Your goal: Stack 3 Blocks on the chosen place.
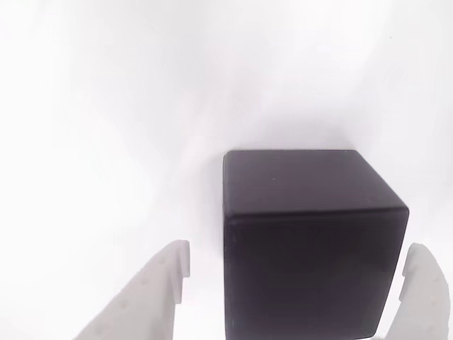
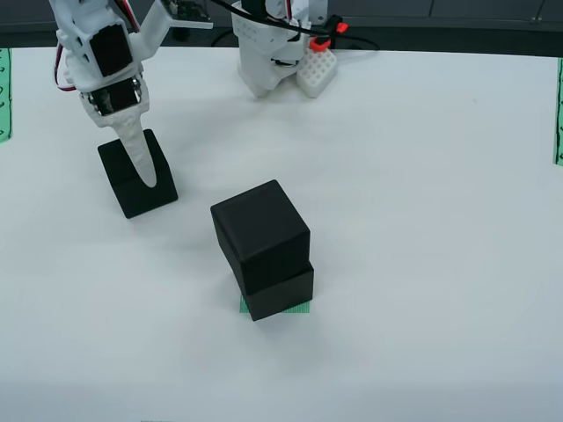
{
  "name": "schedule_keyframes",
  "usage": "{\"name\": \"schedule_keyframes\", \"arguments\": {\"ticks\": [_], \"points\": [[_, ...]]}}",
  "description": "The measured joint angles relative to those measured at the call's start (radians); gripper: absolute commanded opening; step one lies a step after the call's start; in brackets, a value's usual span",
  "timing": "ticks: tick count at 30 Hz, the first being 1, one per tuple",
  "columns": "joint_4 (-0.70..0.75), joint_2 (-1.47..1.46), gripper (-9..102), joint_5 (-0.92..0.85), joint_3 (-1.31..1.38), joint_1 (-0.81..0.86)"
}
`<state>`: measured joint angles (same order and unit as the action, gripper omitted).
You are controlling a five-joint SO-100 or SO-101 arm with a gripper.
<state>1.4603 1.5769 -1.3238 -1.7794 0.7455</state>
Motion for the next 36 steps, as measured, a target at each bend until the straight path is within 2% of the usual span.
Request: {"name": "schedule_keyframes", "arguments": {"ticks": [10, 20, 36], "points": [[0.021, -0.058, 37, 0.000, 0.046, -0.002], [0.034, -0.114, 22, 0.000, 0.089, -0.006], [0.098, -0.084, 21, 0.000, 0.118, -0.018]]}}
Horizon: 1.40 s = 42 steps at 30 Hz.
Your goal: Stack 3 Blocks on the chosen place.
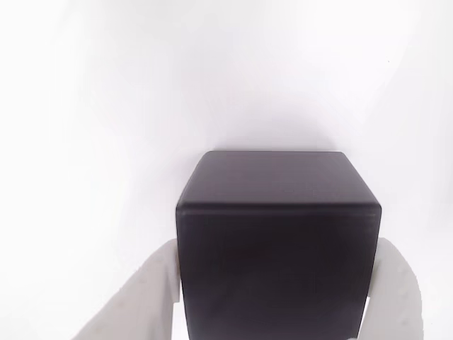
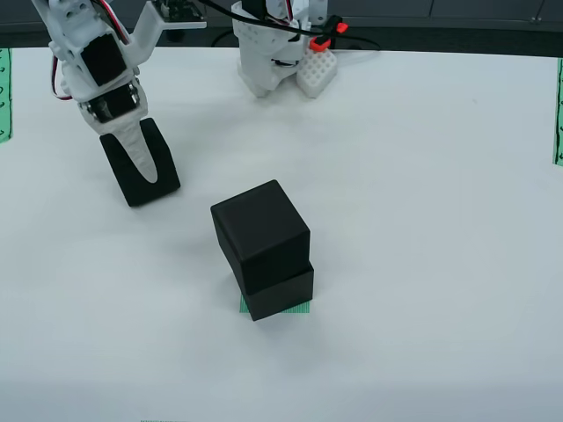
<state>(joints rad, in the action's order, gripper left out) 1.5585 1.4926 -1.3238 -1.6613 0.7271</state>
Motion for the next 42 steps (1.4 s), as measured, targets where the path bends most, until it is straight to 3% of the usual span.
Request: {"name": "schedule_keyframes", "arguments": {"ticks": [16, 31, 42], "points": [[0.005, 0.245, 21, 0.080, 0.133, -0.126], [0.017, 0.523, 21, 0.709, 0.187, -0.528], [0.017, 0.525, 21, 1.055, 0.163, -0.678]]}}
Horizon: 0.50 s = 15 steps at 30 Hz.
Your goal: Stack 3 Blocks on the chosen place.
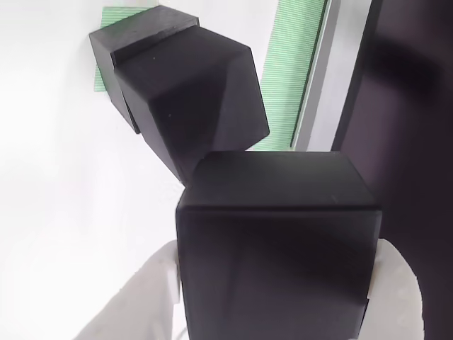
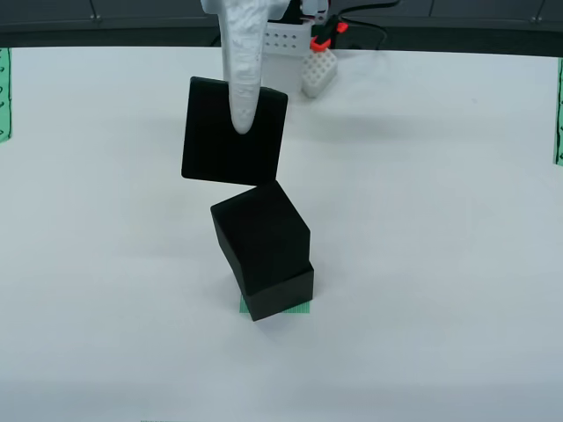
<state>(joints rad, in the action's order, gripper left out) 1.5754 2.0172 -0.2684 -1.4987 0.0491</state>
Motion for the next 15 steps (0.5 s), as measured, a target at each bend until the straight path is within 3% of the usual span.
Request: {"name": "schedule_keyframes", "arguments": {"ticks": [7, 15], "points": [[0.000, -0.006, 21, 0.140, -0.034, -0.035], [0.000, -0.069, 21, 0.170, -0.037, -0.052]]}}
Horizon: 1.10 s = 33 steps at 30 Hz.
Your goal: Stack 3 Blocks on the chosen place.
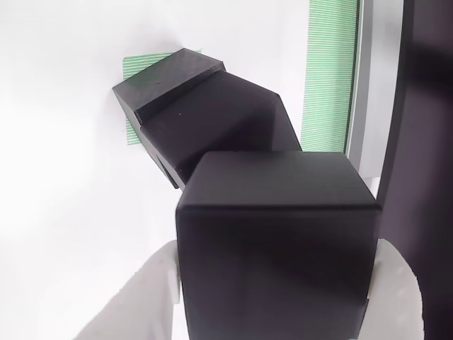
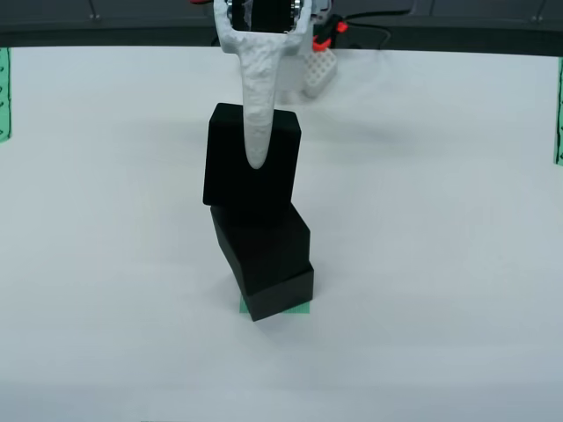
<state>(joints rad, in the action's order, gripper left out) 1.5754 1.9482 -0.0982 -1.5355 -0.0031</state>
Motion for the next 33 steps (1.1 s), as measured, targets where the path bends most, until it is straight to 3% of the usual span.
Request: {"name": "schedule_keyframes", "arguments": {"ticks": [33], "points": [[0.000, -0.130, 21, 0.012, 0.118, -0.026]]}}
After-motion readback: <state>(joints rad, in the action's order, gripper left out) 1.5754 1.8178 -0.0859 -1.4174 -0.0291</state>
